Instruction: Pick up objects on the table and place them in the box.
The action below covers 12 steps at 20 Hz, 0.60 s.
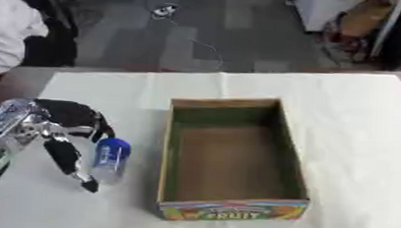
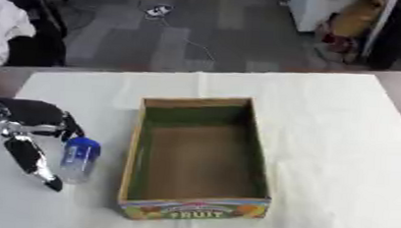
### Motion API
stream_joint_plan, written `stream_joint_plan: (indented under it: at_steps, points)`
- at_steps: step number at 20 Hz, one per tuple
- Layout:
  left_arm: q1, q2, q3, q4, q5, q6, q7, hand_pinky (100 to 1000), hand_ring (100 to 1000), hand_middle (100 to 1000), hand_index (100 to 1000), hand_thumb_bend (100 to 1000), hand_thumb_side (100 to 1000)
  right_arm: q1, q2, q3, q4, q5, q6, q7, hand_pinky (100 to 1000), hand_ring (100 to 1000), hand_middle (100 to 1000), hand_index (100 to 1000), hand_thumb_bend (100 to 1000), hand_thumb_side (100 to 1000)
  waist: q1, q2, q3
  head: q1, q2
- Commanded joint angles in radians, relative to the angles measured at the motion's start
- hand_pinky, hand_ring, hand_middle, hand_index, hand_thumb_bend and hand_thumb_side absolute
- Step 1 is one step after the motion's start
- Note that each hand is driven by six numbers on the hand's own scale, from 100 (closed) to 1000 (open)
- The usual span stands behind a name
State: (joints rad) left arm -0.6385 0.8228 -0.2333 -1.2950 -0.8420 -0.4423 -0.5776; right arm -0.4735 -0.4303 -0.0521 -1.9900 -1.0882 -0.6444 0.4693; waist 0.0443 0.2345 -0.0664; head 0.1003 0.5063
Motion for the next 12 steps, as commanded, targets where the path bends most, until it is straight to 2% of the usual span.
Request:
stream_joint_plan:
  at_steps: [1,5,6,12]
  points:
    - [-0.009,0.015,0.017,-0.001,0.024,-0.008,0.043,468,498,515,833,901,686,-0.019,-0.008,-0.004,-0.01,-0.003,-0.063,0.063,261,307,414,515,100,1000,0.001,-0.013,-0.002,0.009,-0.007]
    - [-0.006,0.008,0.019,0.011,0.039,-0.003,0.085,439,484,514,824,876,663,-0.023,-0.007,-0.003,-0.01,-0.004,-0.061,0.062,261,307,413,515,100,1000,0.002,-0.012,-0.005,0.01,-0.008]
    - [-0.004,0.006,0.02,0.014,0.04,0.001,0.094,407,460,499,816,867,647,-0.024,-0.007,-0.003,-0.01,-0.005,-0.061,0.063,262,307,414,516,100,1000,0.002,-0.011,-0.006,0.01,-0.01]
    - [0.003,-0.002,0.024,0.022,0.043,0.014,0.15,355,417,479,801,880,620,-0.029,-0.006,-0.003,-0.01,-0.006,-0.06,0.065,262,307,413,515,100,1000,0.003,-0.005,-0.009,0.011,-0.013]
